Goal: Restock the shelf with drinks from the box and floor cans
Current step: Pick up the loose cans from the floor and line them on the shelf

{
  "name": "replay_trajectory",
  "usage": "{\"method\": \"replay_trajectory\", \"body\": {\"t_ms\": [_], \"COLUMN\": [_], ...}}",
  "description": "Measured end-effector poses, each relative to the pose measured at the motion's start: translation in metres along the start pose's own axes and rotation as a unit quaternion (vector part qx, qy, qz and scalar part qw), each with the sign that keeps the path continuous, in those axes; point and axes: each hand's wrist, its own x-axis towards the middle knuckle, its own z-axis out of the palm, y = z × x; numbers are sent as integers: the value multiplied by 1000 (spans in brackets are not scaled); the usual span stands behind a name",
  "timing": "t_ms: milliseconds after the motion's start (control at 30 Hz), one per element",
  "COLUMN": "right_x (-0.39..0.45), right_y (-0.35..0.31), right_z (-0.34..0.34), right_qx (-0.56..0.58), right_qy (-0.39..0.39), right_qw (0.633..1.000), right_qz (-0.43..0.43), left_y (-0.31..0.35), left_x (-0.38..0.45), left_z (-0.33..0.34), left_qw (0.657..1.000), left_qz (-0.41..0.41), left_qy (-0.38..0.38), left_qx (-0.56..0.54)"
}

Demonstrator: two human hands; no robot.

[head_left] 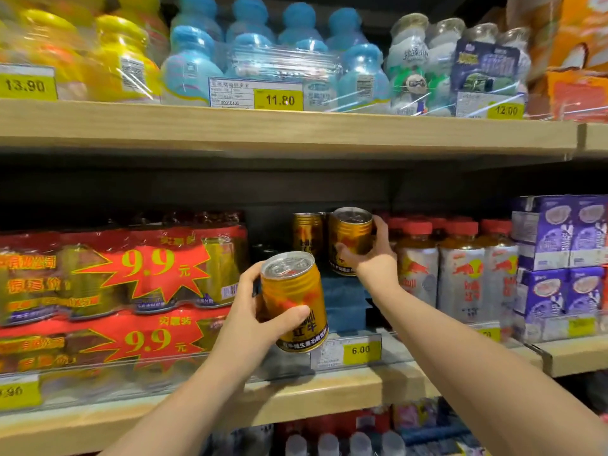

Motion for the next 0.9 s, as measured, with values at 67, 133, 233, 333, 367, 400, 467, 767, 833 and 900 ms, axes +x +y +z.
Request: {"method": "replay_trajectory", "body": {"t_ms": [67, 133, 233, 333, 367, 400, 467, 767, 833, 900], "right_x": [5, 8, 14, 17, 17, 17, 17, 9, 7, 7], "right_y": [0, -2, -4, -4, -3, -3, -2, -8, -6, -5], "right_z": [1, 1, 2, 0, -1, -2, -3, 10, 12, 12], "right_qx": [-18, -38, -67, -81, -71, -57, -42, -169, -205, -198], "right_qy": [-6, -18, -20, -47, -60, -70, -81, -23, -8, -3], "right_qw": [1000, 998, 997, 995, 995, 996, 995, 985, 978, 980], "right_qz": [21, 35, 28, 21, 22, 26, 33, -26, -33, -36], "left_y": [0, 0, 2, 2, 3, 3, 2, -8, -8, -7], "left_x": [1, 2, 4, 5, 5, 6, 7, 12, 14, 16], "left_z": [-2, -3, -6, -7, -7, -7, -7, -2, -2, -1], "left_qw": [1000, 1000, 1000, 1000, 1000, 1000, 1000, 1000, 1000, 1000], "left_qz": [-3, -3, -3, -3, -2, -1, -2, -8, -13, -17], "left_qy": [-14, -22, -25, -25, -25, -23, -20, -13, -14, -12], "left_qx": [3, 6, 7, -5, -10, -13, -15, -10, -7, -3]}}
